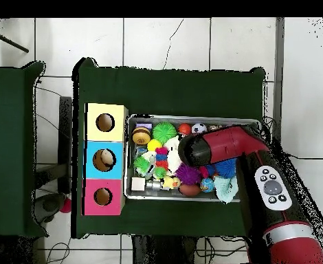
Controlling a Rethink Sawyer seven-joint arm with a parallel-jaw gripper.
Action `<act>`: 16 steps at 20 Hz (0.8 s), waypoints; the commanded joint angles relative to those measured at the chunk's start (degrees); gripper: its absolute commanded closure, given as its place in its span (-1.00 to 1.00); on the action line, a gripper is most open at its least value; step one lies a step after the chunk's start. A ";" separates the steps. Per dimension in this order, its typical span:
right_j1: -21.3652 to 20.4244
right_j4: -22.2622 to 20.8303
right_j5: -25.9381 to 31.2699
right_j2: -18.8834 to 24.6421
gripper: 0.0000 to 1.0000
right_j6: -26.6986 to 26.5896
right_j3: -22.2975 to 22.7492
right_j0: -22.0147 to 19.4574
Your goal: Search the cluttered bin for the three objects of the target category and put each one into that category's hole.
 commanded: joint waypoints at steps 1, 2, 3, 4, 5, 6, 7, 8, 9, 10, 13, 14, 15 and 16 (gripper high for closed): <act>-0.42 -7.04 2.96 0.54 -1.00 -15.56 -3.27 0.00; -0.44 -7.42 2.74 0.50 -1.00 -15.45 -3.40 0.10; -0.54 -7.93 2.52 0.45 -1.00 -15.23 -3.53 0.24; -0.65 -8.44 2.31 0.39 -1.00 -15.01 -3.67 0.37; -0.75 -8.94 2.10 0.34 -1.00 -14.79 -3.81 0.51; -0.81 -9.36 1.90 0.38 -1.00 -14.51 -3.94 0.56; -0.77 -9.85 1.35 0.39 -1.00 -13.90 -4.09 0.55; -0.67 -10.18 1.29 0.43 -1.00 -13.62 -4.23 0.55; -0.60 -10.74 0.85 0.46 -1.00 -13.47 -4.41 0.48; -0.61 -11.08 0.79 0.50 -1.00 -13.36 -4.54 0.47; -0.63 -11.70 0.45 0.52 -1.00 -12.61 -4.79 0.37; -0.63 -11.73 0.40 0.53 -1.00 -12.22 -4.78 0.31; -0.55 -11.48 0.51 0.46 -1.00 -11.35 -4.77 0.28; -0.50 -11.34 0.64 0.42 -1.00 -10.79 -4.71 0.23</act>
